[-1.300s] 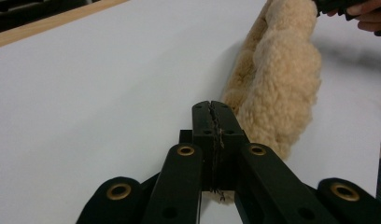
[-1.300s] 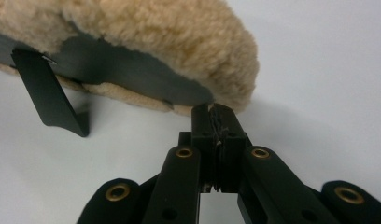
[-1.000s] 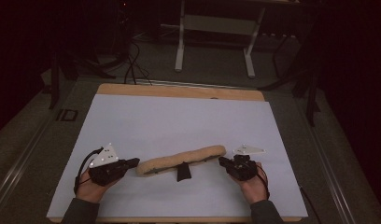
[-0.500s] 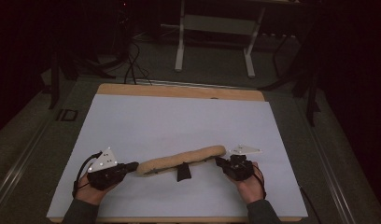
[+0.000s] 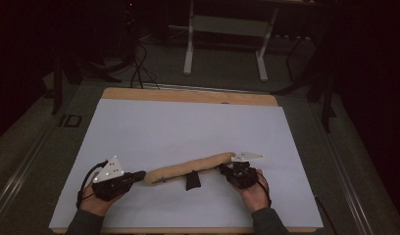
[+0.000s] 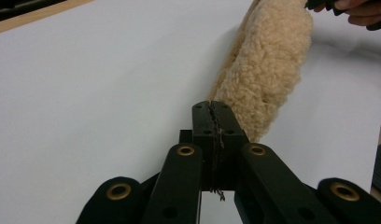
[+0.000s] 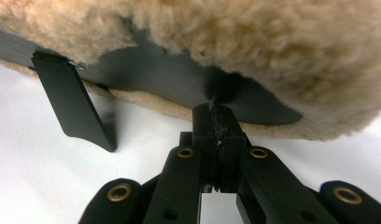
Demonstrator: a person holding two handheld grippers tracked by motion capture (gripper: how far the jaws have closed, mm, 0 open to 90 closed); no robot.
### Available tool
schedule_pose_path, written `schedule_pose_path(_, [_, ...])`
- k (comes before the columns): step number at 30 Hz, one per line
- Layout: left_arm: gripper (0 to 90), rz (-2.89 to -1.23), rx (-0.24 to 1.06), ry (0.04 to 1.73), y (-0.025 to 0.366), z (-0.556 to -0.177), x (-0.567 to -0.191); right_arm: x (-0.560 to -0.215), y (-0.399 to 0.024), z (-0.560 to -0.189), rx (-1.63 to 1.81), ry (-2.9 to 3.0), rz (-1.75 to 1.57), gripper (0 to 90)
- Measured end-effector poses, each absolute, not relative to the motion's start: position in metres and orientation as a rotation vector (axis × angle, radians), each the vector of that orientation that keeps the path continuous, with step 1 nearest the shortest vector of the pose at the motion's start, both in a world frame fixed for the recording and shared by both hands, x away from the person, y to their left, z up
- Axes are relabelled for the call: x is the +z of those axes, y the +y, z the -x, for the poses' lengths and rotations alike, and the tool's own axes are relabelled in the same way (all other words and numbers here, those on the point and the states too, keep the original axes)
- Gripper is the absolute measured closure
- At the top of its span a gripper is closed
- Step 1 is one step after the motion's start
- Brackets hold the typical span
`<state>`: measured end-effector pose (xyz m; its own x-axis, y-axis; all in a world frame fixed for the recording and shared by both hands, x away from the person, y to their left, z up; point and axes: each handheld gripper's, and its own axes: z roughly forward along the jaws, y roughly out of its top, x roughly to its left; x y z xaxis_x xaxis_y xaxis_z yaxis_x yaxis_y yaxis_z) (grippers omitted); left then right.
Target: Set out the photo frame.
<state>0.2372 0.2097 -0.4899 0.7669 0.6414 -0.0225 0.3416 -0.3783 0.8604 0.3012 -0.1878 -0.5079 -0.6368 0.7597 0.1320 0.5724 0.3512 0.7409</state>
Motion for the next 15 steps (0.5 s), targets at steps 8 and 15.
schedule_pose_path(8, [90.0,-1.996,0.401,0.747,0.208,-0.236,-0.490,-0.509,-0.177,-0.299,1.165,2.400,-1.176,89.2])
schedule_pose_path(15, [90.0,-2.000,0.410,0.749,0.207,-0.234,-0.489,-0.511,-0.162,-0.296,1.183,2.422,-1.155,89.3])
